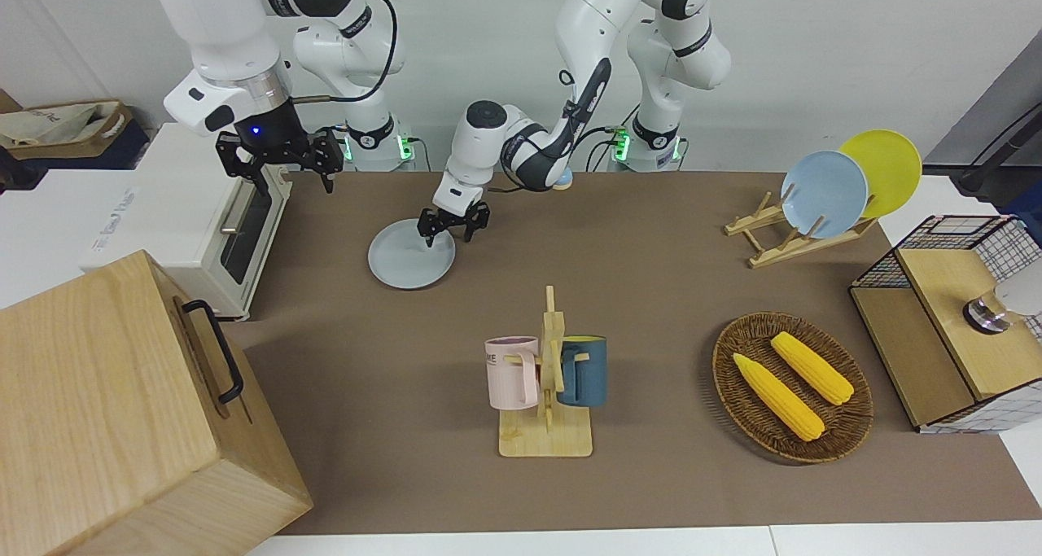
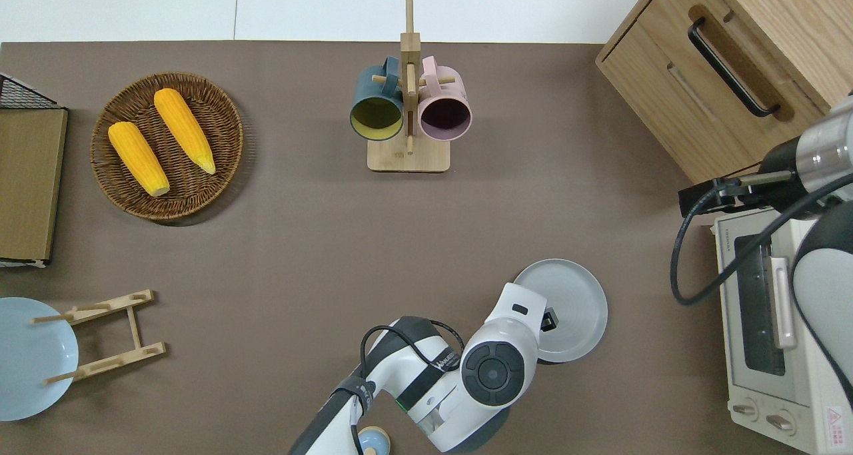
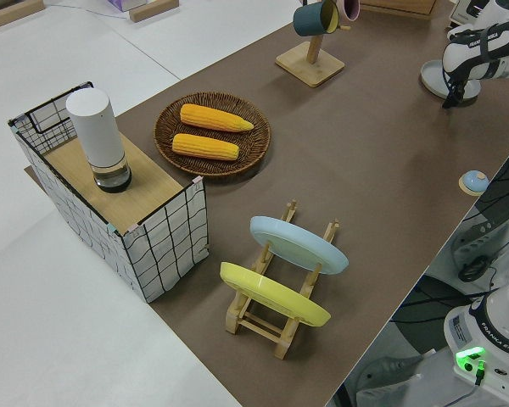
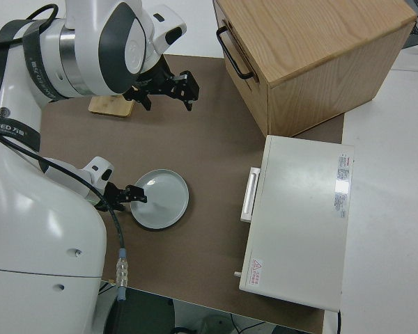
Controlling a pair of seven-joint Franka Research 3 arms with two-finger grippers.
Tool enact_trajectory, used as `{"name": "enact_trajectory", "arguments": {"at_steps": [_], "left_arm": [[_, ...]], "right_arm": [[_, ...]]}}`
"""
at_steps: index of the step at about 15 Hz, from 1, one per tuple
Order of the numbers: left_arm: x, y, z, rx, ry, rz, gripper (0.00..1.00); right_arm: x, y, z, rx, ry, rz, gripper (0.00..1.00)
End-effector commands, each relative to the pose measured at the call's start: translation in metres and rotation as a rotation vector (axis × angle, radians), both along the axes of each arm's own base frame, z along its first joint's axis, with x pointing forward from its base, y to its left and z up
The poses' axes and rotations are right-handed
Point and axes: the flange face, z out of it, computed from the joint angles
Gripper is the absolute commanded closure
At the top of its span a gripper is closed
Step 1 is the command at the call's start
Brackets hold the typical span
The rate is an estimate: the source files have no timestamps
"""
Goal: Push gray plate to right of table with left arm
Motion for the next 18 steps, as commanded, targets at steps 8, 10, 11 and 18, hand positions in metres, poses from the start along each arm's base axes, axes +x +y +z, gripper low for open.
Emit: {"name": "enact_trajectory", "arguments": {"at_steps": [8,10,11,18], "left_arm": [[0.017,0.055,0.055,0.078,-0.024,-0.048,0.01],[0.027,0.074,0.063,0.113,-0.011,-0.072,0.01],[0.032,0.087,0.071,0.122,-0.005,-0.079,0.01],[0.06,0.2,0.124,0.153,0.094,-0.212,0.01]], "right_arm": [[-0.003,0.0,0.003,0.006,0.004,-0.004,0.017],[-0.003,0.0,0.003,0.006,0.004,-0.004,0.017],[-0.003,0.0,0.003,0.006,0.004,-0.004,0.017],[-0.003,0.0,0.003,0.006,0.004,-0.006,0.017]]}}
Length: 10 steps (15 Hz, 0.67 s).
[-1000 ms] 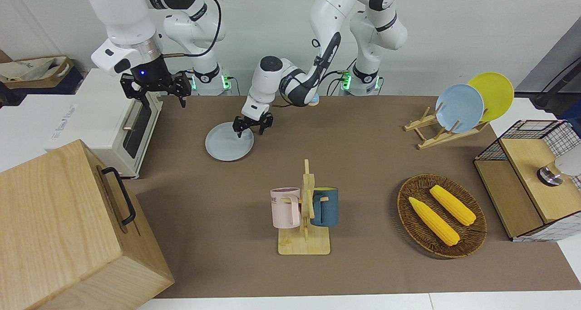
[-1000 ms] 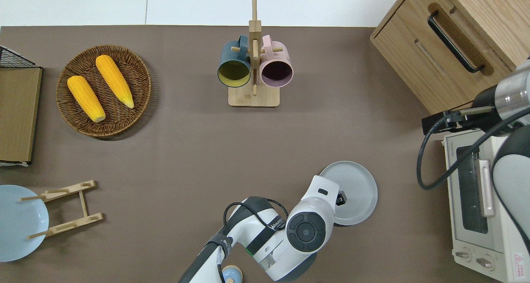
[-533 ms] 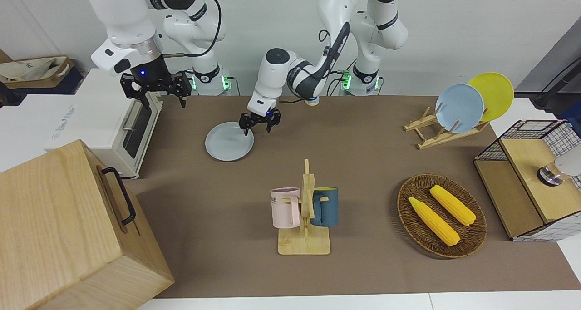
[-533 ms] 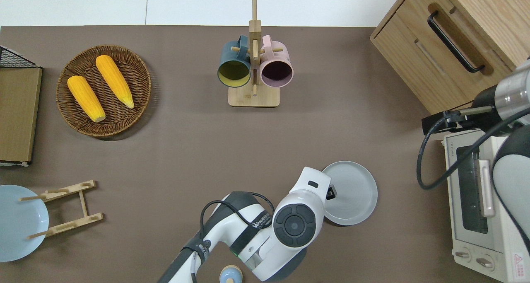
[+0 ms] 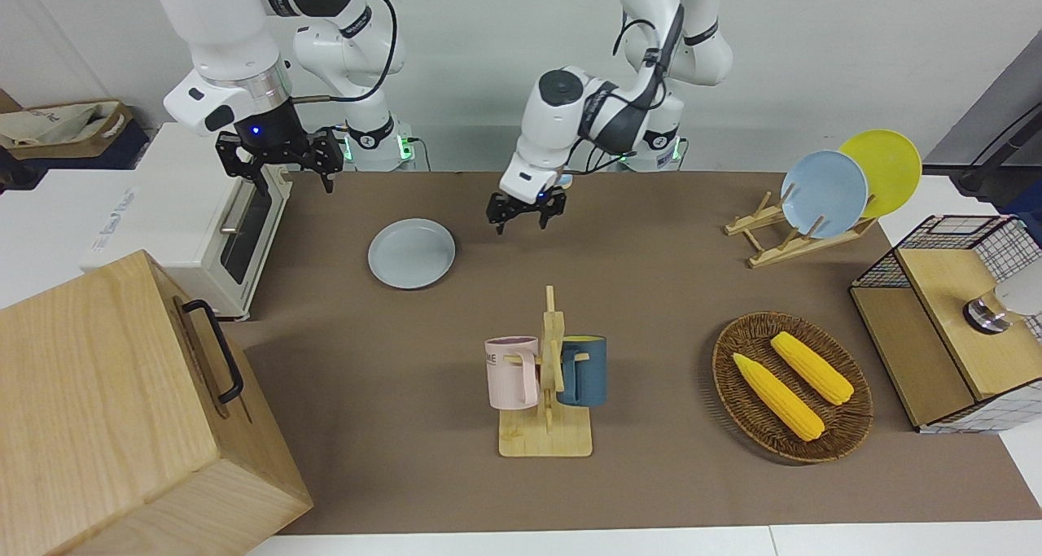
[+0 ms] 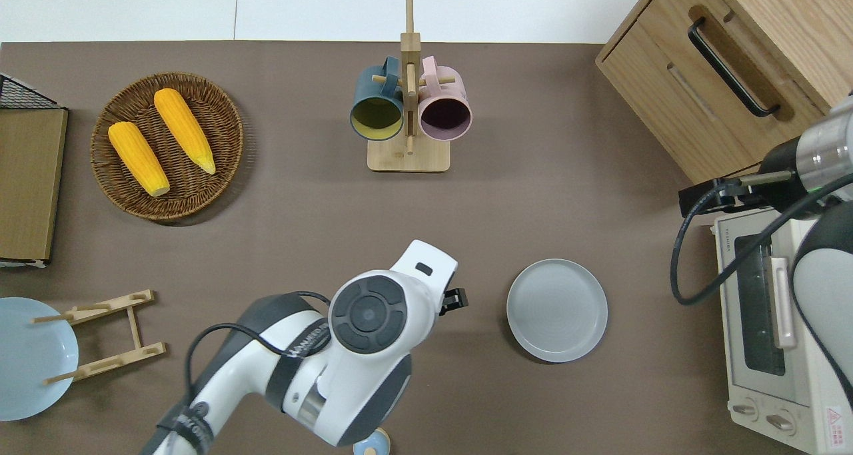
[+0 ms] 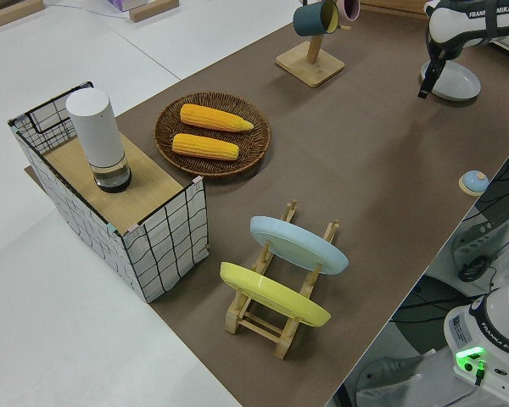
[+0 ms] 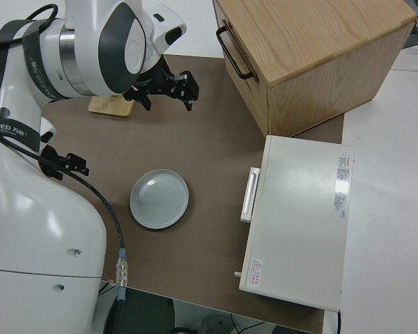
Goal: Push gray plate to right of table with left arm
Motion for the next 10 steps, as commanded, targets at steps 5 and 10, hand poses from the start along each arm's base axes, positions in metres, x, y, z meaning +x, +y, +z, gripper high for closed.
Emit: {"name": "enact_trajectory", "arguments": {"at_steps": [5,10], "left_arm": [[0.017,0.121,0.051,0.032,0.084,-0.098,0.01],[0.029,0.189,0.081,0.068,0.084,-0.129,0.01]], "right_arm": [[-0.003,0.0,0.003,0.006,0.004,-0.004,0.017],[-0.003,0.0,0.003,0.006,0.004,-0.004,0.017]]}}
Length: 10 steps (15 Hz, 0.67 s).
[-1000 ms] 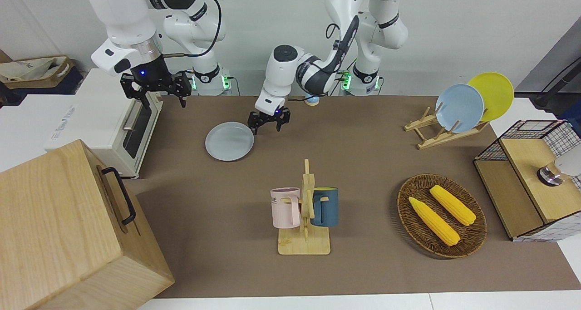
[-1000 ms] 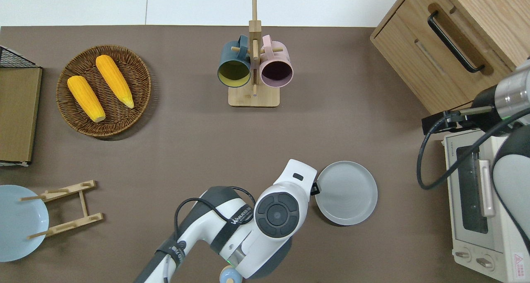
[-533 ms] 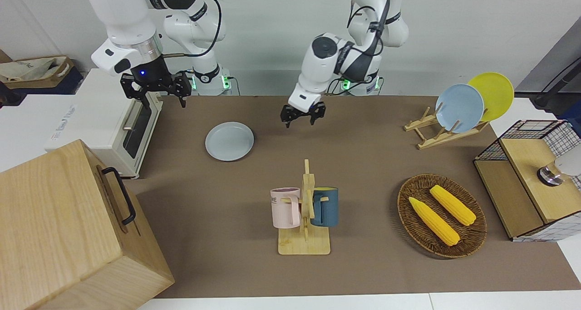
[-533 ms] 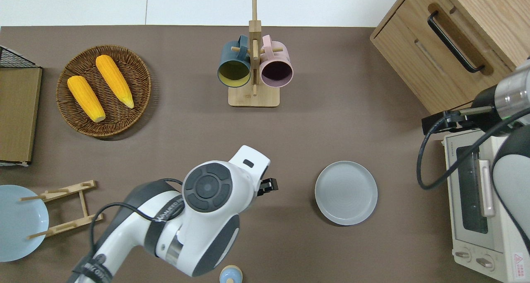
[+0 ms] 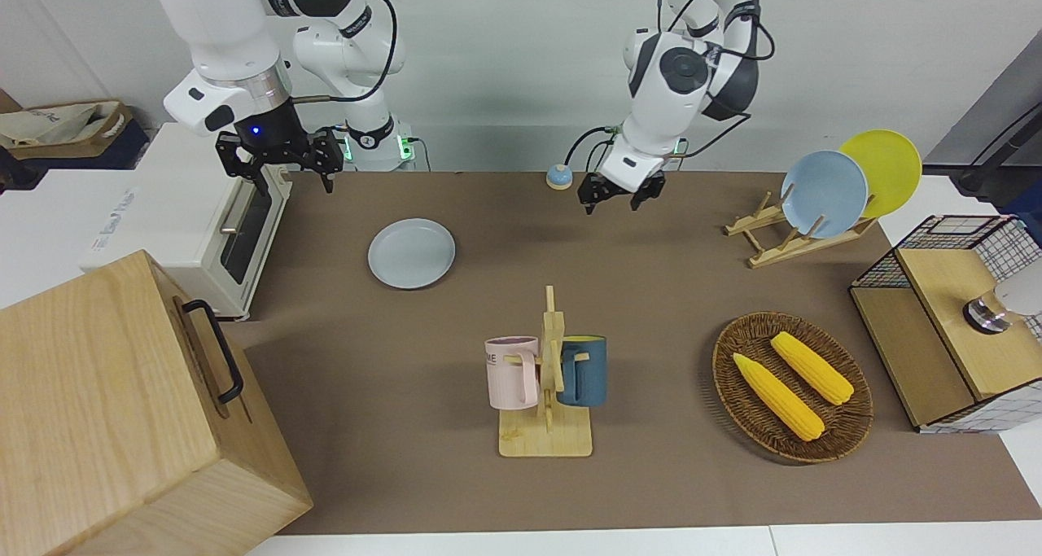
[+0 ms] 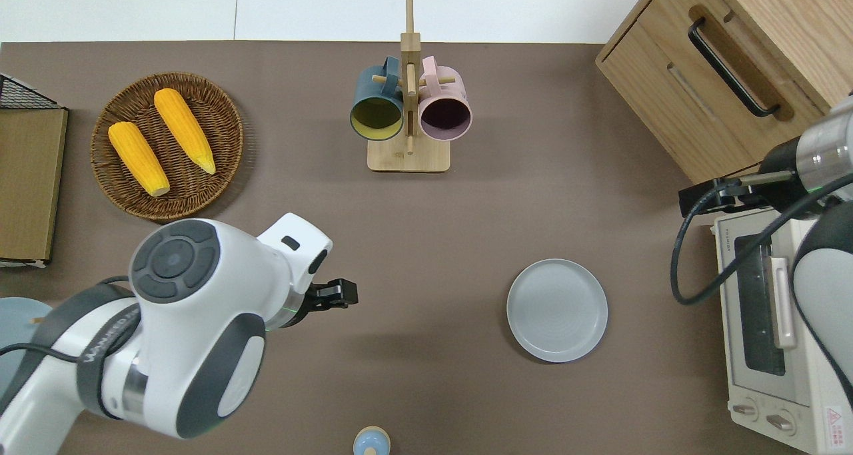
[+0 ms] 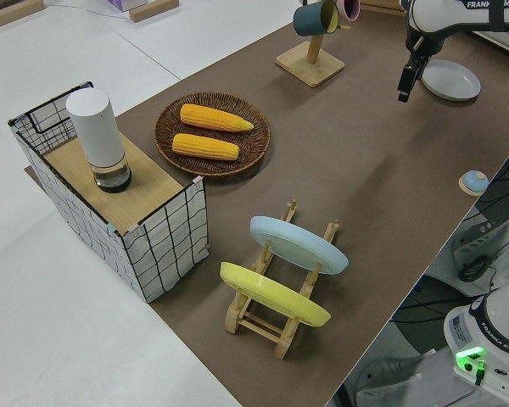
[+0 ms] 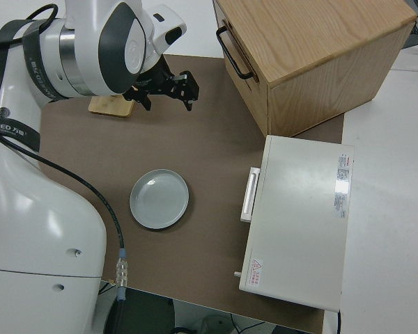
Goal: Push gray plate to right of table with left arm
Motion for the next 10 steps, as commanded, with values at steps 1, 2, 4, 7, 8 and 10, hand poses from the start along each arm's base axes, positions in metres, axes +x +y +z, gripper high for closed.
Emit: {"name": "enact_trajectory", "arguments": {"at_steps": [1,2,4,7,8,10], "left_arm": [[-0.002,0.049,0.026,0.03,-0.007,-0.048,0.01],[-0.001,0.063,0.034,0.035,-0.009,-0.064,0.01],[0.0,0.086,0.048,0.034,-0.011,-0.092,0.01],[0.002,0.116,0.071,0.069,-0.018,-0.137,0.01],[0.005,0.124,0.08,0.077,-0.028,-0.135,0.01],[0.008,0.138,0.097,0.091,-0.033,-0.126,0.01]], "right_arm": [[-0.003,0.0,0.003,0.006,0.004,-0.004,0.017],[-0.003,0.0,0.003,0.006,0.004,-0.006,0.017],[-0.003,0.0,0.003,0.006,0.004,-0.004,0.017],[-0.003,0.0,0.003,0.006,0.004,-0.004,0.017],[-0.003,0.0,0.003,0.006,0.004,-0.004,0.017],[-0.003,0.0,0.003,0.006,0.004,-0.004,0.017]]}}
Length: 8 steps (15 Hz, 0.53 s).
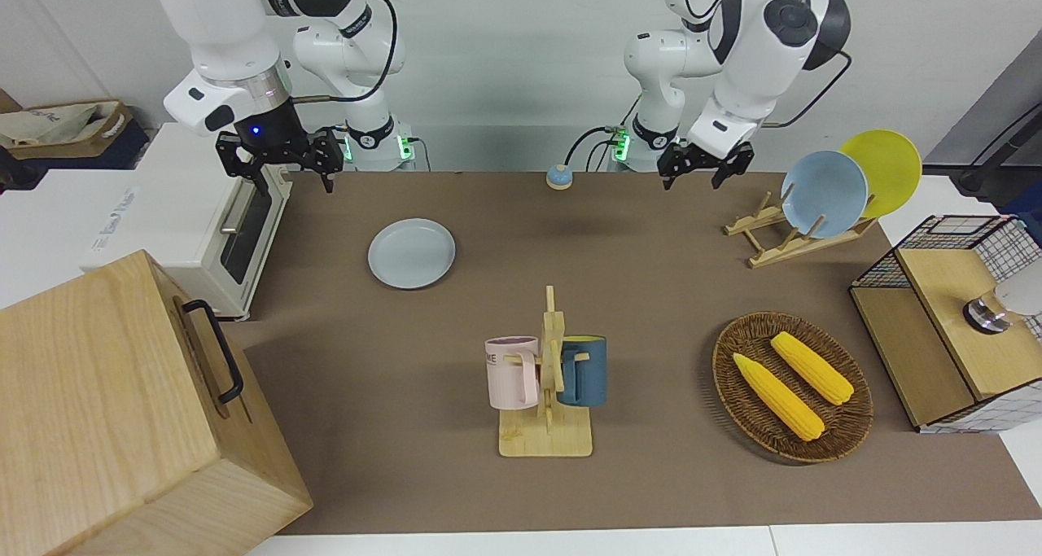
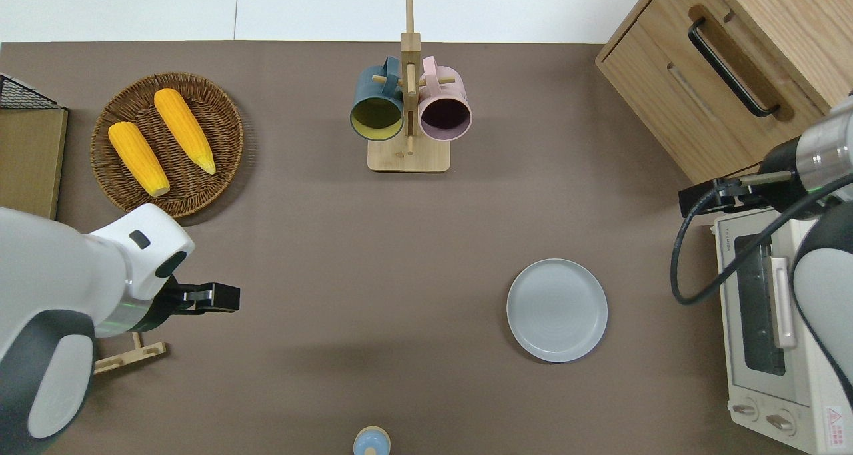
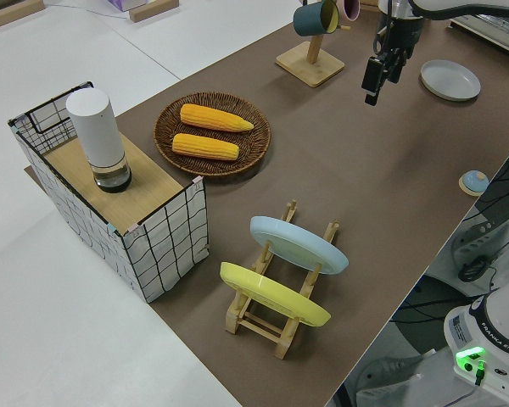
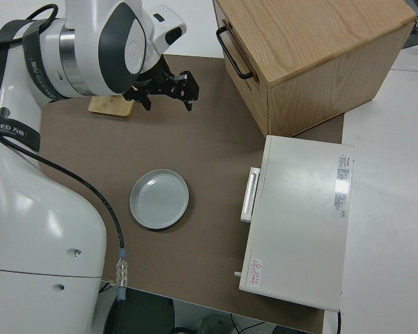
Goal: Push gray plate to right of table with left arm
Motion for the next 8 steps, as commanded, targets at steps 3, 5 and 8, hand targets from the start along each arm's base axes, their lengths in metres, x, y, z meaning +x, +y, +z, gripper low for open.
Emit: {"name": "enact_trajectory", "arguments": {"at_steps": [3,5,8], "left_arm": [[0.005,0.036,0.051,0.054,-0.026,-0.025,0.01],[0.007,0.049,0.06,0.05,-0.042,0.0,0.01],[0.01,0.052,0.082,0.048,-0.087,0.008,0.01]], "right_arm": [[-0.003,0.0,0.003,0.006,0.004,-0.004,0.017],[-0.003,0.0,0.003,0.006,0.004,-0.004,0.017],[-0.003,0.0,0.003,0.006,0.004,-0.006,0.017]]}}
